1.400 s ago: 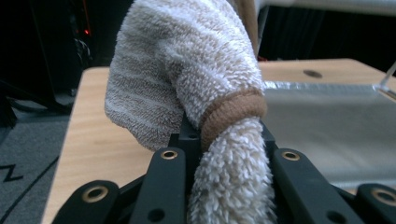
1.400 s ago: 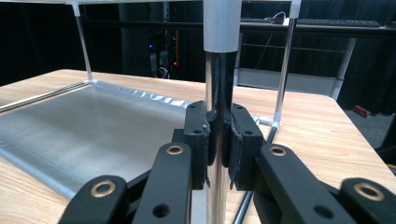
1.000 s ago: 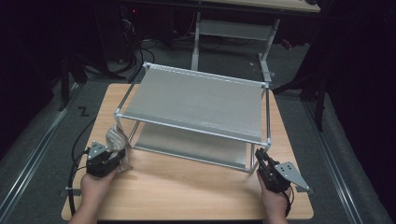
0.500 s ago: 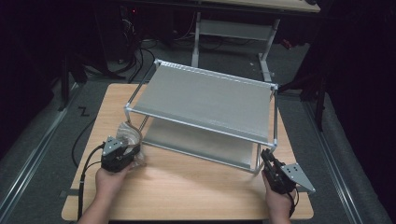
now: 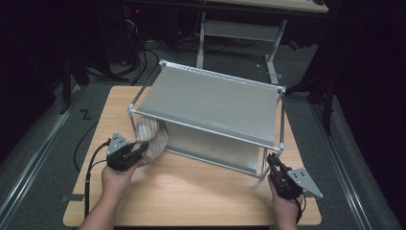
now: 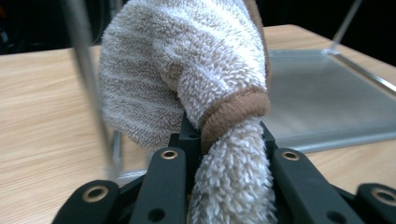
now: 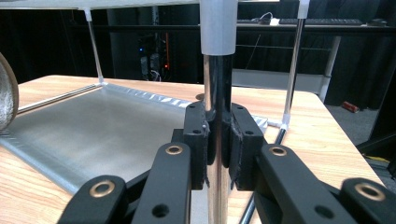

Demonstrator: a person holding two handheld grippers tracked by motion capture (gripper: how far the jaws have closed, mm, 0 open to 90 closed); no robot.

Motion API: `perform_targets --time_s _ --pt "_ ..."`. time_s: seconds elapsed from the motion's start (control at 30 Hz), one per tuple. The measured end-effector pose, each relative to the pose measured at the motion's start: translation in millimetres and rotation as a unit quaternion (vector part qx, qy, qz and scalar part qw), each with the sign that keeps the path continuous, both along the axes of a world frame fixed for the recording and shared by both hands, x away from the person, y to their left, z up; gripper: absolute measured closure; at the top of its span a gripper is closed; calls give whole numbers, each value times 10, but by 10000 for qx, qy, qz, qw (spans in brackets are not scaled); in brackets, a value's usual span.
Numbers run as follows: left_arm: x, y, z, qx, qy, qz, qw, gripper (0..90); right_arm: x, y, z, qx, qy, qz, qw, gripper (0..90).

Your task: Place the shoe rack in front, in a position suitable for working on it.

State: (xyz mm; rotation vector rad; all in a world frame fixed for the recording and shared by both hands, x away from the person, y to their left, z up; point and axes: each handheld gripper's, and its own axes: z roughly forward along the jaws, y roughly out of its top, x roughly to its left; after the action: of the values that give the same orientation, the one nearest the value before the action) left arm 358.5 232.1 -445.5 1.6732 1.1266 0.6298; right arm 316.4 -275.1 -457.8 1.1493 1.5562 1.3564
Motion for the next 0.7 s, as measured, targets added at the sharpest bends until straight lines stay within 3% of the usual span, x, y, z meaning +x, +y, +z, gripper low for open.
perform_targets --time_s 0.1,0.17,0.23,0.3,0.37,0.5,0.67,0.7 --pt "17 59 25 -91 -125 4 9999 740 0 0 -1 7 -6 -2 10000 798" --pt "-22 79 71 -38 -345 -41 9994 740 0 -1 -1 2 -6 -3 10000 799" --pt "-36 110 88 -123 -376 47 9992 740 0 -1 -1 -3 -8 3 10000 798" --pt "-21 146 56 -115 -288 185 9993 740 1 2 -2 1 -9 -7 10000 798" --pt "13 208 -41 -58 -75 345 9994 741 0 2 -1 5 -4 -7 10000 798" --pt "20 251 -165 2 132 435 9990 741 -1 2 -1 5 -3 -4 10000 798" --pt "-11 354 -477 138 526 625 9966 741 -1 1 -4 4 -12 2 10000 798" --pt "-11 354 -477 138 526 625 9966 741 -1 1 -4 4 -12 2 10000 798"
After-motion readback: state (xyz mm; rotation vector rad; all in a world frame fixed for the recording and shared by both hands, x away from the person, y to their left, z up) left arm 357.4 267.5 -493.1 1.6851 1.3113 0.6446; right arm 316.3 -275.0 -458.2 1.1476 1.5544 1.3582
